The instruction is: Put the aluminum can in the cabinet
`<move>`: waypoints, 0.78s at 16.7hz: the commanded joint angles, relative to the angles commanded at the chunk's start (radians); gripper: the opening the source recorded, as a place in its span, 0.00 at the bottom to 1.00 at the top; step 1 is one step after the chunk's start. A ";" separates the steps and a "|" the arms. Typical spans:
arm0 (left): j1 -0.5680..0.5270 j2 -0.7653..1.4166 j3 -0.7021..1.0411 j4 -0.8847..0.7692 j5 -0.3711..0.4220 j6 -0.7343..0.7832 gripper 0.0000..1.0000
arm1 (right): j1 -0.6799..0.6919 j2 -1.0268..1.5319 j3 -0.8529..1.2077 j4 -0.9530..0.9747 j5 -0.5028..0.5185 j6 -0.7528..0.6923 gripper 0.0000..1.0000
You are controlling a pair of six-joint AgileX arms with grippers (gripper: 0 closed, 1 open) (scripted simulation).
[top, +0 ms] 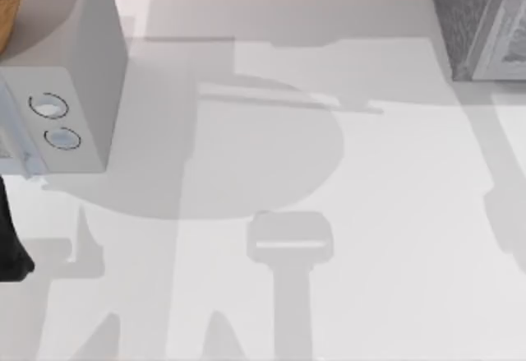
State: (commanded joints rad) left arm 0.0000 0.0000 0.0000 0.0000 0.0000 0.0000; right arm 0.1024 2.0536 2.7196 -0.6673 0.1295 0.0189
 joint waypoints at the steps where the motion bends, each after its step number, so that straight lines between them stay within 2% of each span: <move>1: 0.000 0.000 0.000 0.000 0.000 0.000 1.00 | -0.003 0.016 0.021 -0.005 -0.003 0.000 0.00; 8: 0.000 0.000 0.000 0.000 0.000 0.000 1.00 | -0.005 0.032 0.041 -0.010 -0.006 -0.001 0.00; 13: 0.000 0.000 0.000 0.000 0.000 0.000 1.00 | -0.005 0.032 0.041 -0.010 -0.006 -0.001 0.38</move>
State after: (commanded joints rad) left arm 0.0000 0.0000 0.0000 0.0000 0.0000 0.0000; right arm 0.0970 2.0860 2.7605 -0.6775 0.1237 0.0178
